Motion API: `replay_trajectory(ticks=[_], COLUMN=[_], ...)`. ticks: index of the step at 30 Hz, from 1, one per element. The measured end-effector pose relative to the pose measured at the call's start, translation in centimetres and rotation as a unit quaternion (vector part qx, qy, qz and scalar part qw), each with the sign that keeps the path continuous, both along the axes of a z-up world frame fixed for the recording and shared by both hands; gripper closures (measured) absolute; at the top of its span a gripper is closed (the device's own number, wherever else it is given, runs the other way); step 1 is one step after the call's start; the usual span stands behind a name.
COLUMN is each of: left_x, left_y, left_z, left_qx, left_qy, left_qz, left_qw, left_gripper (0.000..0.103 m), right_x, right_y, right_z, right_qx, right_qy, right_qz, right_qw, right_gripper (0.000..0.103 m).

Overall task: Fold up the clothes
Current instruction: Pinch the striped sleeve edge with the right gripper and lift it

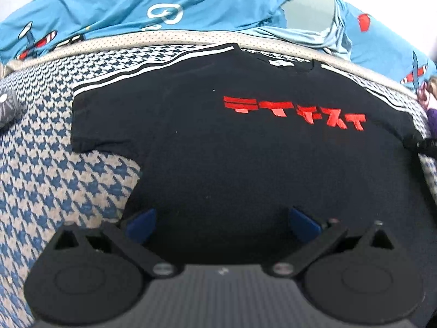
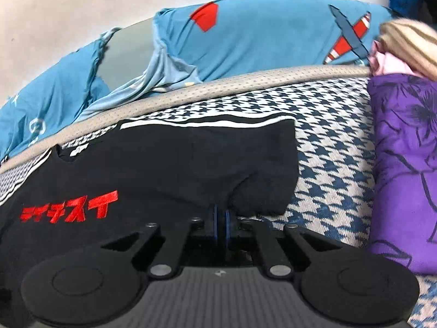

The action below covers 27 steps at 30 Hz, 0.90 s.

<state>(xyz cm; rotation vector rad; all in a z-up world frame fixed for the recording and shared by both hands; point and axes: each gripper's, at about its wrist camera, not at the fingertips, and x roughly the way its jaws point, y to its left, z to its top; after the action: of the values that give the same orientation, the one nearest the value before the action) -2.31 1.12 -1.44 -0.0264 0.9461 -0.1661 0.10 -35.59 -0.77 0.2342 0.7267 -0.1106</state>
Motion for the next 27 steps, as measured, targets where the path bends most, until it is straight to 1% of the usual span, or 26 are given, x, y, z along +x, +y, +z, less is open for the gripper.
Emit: replay_trajectory(ticks=[4, 5, 8, 12, 15, 19, 21, 25, 27], left_x=[0.0, 0.0, 0.1, 0.6, 1.2, 1.8, 2.0, 2.7, 3.1], left_y=[0.1, 0.2, 0.4, 0.7, 0.6, -0.1, -0.6, -1.4, -1.6], left_z=[0.0, 0.1, 0.2, 0.8, 1.0, 0.9, 0.9, 0.8, 0.8], left_qx=[-0.001, -0.003, -0.012, -0.019, -0.024, -0.032, -0.035, -0.04, -0.042], left_qy=[0.001, 0.002, 0.001, -0.01, -0.012, -0.008, -0.007, -0.008, -0.008], left_qz=[0.004, 0.006, 0.016, 0.036, 0.043, 0.036, 0.032, 0.027, 0.026], left_qw=[1.0, 1.0, 0.9998, 0.9991, 0.9987, 0.9988, 0.9989, 0.9988, 0.9987], left_gripper=[0.0, 0.0, 0.0, 0.0, 0.0, 0.0, 0.0, 0.0, 0.0], right_x=[-0.5, -0.7, -1.1, -0.7, 0.2, 1.4, 2.1, 3.5, 4.1], right_y=[-1.2, -1.5, -2.2, -3.2, -4.1, -5.5, -6.2, -6.8, -6.8], right_z=[0.3, 0.4, 1.1, 1.5, 1.4, 0.9, 0.6, 0.1, 0.0], right_qx=[0.047, 0.053, 0.051, 0.046, 0.033, 0.035, 0.042, 0.044, 0.038], right_qy=[0.004, 0.001, -0.014, -0.032, -0.037, -0.044, -0.046, -0.048, -0.053], right_qz=[-0.021, -0.026, -0.041, -0.065, -0.084, -0.107, -0.115, -0.117, -0.112], right_qw=[0.999, 0.998, 0.998, 0.996, 0.995, 0.993, 0.991, 0.991, 0.992], right_gripper=[0.094, 0.093, 0.093, 0.091, 0.089, 0.083, 0.076, 0.075, 0.075])
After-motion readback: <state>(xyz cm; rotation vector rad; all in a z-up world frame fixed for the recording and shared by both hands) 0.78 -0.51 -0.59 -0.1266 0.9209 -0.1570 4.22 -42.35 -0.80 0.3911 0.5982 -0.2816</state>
